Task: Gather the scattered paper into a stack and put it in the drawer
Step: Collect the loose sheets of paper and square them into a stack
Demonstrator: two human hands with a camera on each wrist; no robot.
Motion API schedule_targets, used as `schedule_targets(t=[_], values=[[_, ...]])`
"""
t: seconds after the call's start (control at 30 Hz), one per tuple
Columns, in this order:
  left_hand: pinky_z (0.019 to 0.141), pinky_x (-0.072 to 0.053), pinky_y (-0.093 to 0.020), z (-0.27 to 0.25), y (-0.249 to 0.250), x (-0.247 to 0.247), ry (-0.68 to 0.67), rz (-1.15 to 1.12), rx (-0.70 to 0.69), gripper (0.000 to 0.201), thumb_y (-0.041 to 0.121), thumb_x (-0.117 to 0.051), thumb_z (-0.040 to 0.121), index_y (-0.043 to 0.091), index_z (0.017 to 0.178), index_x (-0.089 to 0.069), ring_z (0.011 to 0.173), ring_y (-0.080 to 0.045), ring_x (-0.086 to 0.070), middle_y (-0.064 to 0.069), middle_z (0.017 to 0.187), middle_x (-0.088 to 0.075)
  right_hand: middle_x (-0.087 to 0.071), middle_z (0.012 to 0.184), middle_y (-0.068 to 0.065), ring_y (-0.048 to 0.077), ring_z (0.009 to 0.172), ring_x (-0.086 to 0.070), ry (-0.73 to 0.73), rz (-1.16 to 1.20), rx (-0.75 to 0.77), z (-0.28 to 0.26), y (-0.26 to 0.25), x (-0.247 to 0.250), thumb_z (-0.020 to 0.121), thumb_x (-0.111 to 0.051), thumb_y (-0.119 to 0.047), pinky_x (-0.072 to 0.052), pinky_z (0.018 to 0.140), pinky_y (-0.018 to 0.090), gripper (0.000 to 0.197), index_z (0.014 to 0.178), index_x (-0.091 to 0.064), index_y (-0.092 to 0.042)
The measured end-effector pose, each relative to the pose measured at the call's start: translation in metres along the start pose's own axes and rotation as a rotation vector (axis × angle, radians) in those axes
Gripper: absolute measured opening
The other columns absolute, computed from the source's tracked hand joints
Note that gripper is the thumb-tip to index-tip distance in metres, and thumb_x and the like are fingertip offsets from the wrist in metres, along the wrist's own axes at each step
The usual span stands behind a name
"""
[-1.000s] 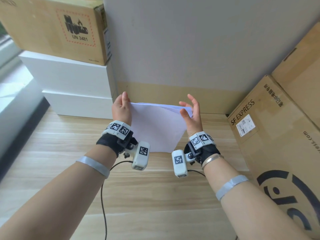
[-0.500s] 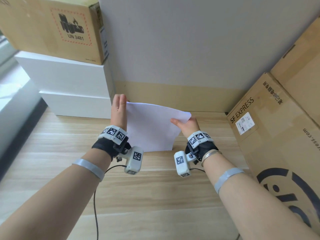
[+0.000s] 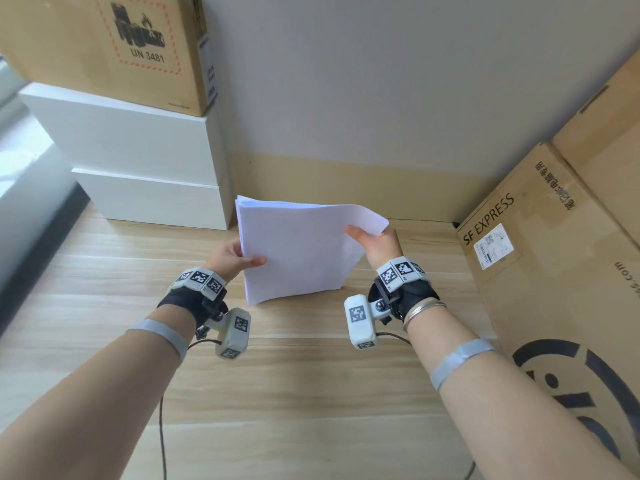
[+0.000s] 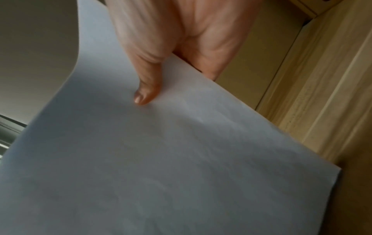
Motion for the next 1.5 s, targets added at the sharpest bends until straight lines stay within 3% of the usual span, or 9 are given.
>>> schedule_targets(t=[0.1,0.23,0.63,0.77,0.87,1.03,1.1,1.27,1.5], values=[[0.099,-0.043,-0.04,0.003,-0.011,-0.003,-0.004,0.013,0.067,0.038,0.019,-0.077,0.05,0.021,0.084,-0.062,0.098,-0.025,-0.058,0.001,0.089,-0.068,-0.062,0.092,0.005,0.013,0.076,-0.058,-0.044,0.017,0.005,-0.004,-0.002,-0.001,0.083,-0.066,-0.003,-0.047,0.059,0.006,0.017,0.1,-0.066,-0.003],[0.104,-0.041,-0.049,0.005,-0.013,-0.007,0.059,0.16,0.06,0.034,0.021,-0.072,0.077,0.006,0.106,-0.064,0.107,-0.029,-0.057,-0.01,0.106,-0.061,-0.065,0.082,0.0,0.016,0.078,-0.061,-0.066,0.086,-0.023,-0.003,0.009,0.0,0.079,-0.068,0.004,-0.049,0.087,0.039,0.025,0.074,-0.063,-0.02],[0.087,-0.043,-0.039,-0.002,-0.012,-0.012,0.169,0.189,0.0,0.029,0.005,-0.06,0.087,-0.001,0.115,-0.059,0.095,-0.022,-0.051,-0.011,0.103,-0.057,-0.062,0.094,0.005,0.014,0.086,-0.058,-0.109,-0.001,-0.09,-0.004,0.045,-0.009,0.077,-0.069,0.006,-0.046,0.081,0.026,0.034,0.074,-0.054,-0.025],[0.095,-0.045,-0.048,-0.006,-0.012,-0.012,0.121,0.159,-0.027,0.013,0.0,-0.063,0.084,0.012,0.089,-0.062,0.096,-0.025,-0.054,-0.009,0.093,-0.062,-0.061,0.086,-0.005,0.001,0.075,-0.057,-0.14,0.017,-0.069,-0.002,0.043,-0.005,0.076,-0.069,0.008,-0.048,0.065,0.006,0.037,0.076,-0.054,-0.026],[0.097,-0.045,-0.049,-0.009,-0.026,-0.012,0.084,0.144,0.03,0.03,0.001,-0.075,0.071,0.03,0.07,-0.066,0.097,-0.026,-0.057,-0.004,0.083,-0.063,-0.062,0.093,0.001,0.011,0.083,-0.059,-0.173,-0.02,-0.15,-0.003,0.066,-0.008,0.074,-0.072,0.007,-0.048,0.084,0.025,0.037,0.078,-0.054,-0.024],[0.092,-0.042,-0.036,-0.009,-0.042,-0.018,0.075,0.166,0.071,0.022,0.001,-0.067,0.08,0.011,0.098,-0.061,0.102,-0.021,-0.052,-0.007,0.101,-0.059,-0.063,0.112,0.004,0.015,0.099,-0.058,-0.161,-0.102,-0.258,-0.005,0.107,-0.015,0.068,-0.081,-0.008,-0.048,0.086,0.029,0.059,0.121,-0.054,-0.006],[0.09,-0.041,-0.033,-0.008,-0.042,-0.02,0.075,0.24,0.066,0.032,0.004,-0.064,0.084,0.002,0.116,-0.058,0.101,-0.019,-0.05,-0.009,0.108,-0.057,-0.06,0.107,0.0,0.013,0.098,-0.055,-0.164,-0.134,-0.229,-0.003,0.107,-0.015,0.073,-0.077,-0.006,-0.042,0.083,0.024,0.053,0.121,-0.055,-0.007],[0.087,-0.041,-0.034,-0.009,-0.04,-0.019,0.101,0.215,0.03,0.021,0.0,-0.06,0.086,0.009,0.104,-0.054,0.099,-0.021,-0.051,-0.01,0.104,-0.056,-0.06,0.102,0.0,0.014,0.096,-0.055,-0.128,-0.105,-0.211,0.0,0.107,-0.014,0.074,-0.075,-0.005,-0.041,0.081,0.025,0.046,0.117,-0.057,-0.007],[0.083,-0.034,-0.026,-0.008,-0.054,-0.025,0.123,0.369,0.104,0.037,0.014,-0.058,0.09,0.0,0.124,-0.054,0.099,-0.018,-0.048,-0.007,0.108,-0.054,-0.067,0.107,0.01,0.022,0.096,-0.061,-0.127,-0.232,-0.236,-0.004,0.129,-0.02,0.079,-0.072,-0.017,-0.051,0.082,0.031,0.035,0.111,-0.063,-0.007]])
Point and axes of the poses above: each hand's wrist, its own z-axis towards the middle knuckle, its own x-axis out of the back of the hand, y = z × x, the point moved 10 cm from there along z, towards the middle knuckle
